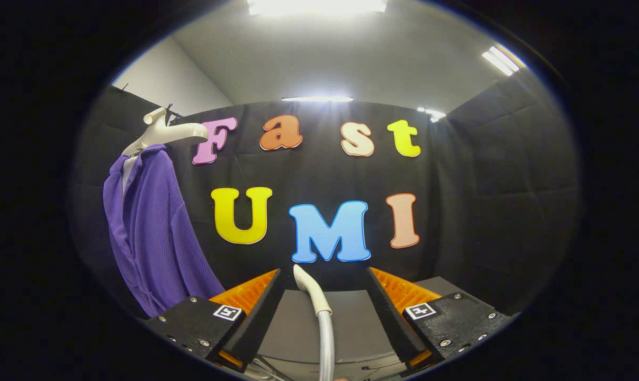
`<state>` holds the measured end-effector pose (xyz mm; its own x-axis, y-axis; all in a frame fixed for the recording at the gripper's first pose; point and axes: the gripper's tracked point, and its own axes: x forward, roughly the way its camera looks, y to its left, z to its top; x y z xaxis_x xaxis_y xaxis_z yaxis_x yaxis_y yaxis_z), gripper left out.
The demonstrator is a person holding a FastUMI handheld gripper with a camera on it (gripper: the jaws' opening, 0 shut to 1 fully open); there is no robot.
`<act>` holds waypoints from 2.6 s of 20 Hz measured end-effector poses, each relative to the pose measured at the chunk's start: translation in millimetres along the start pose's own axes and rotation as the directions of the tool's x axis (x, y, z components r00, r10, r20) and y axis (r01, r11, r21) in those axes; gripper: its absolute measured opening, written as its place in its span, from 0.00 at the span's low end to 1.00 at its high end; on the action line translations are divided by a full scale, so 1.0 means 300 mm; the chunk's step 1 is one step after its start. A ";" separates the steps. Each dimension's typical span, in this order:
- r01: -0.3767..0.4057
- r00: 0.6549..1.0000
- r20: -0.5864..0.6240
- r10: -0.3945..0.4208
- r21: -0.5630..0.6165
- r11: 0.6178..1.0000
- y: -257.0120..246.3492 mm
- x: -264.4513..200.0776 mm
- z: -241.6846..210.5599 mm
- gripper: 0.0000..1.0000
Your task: Iron the clothes twice with a garment steamer, once on the left side and once on the right side.
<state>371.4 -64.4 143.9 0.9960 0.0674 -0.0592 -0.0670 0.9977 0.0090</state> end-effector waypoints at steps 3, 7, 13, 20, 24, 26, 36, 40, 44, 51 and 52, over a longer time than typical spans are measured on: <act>-0.049 0.997 -0.053 0.054 0.079 0.996 0.014 0.132 -0.020 0.96; -0.066 0.989 -0.126 0.073 0.060 0.996 -0.005 0.306 -0.094 0.95; -0.108 0.938 -0.318 0.140 0.117 0.987 -0.012 0.501 -0.311 0.95; -0.121 0.844 -0.481 0.237 0.259 0.958 0.008 0.618 -0.473 0.93; -0.115 0.796 -0.531 0.290 0.337 0.934 0.027 0.659 -0.537 0.90; -0.116 0.759 -0.551 0.347 0.410 0.905 0.061 0.662 -0.572 0.89; -0.064 0.654 -0.599 0.462 0.564 0.823 0.084 0.657 -0.652 0.46; -0.057 0.666 -0.561 0.492 0.619 0.783 0.079 0.651 -0.636 0.38; -0.101 0.777 -0.462 0.428 0.579 0.809 0.064 0.604 -0.520 0.31; -0.229 0.867 -0.313 0.388 0.441 0.868 0.134 0.340 -0.331 0.31; -0.249 0.871 -0.295 0.394 0.427 0.870 0.153 0.286 -0.304 0.31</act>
<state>448.3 -12.4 48.2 0.8232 0.4531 -0.3421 -0.2808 0.8486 0.4483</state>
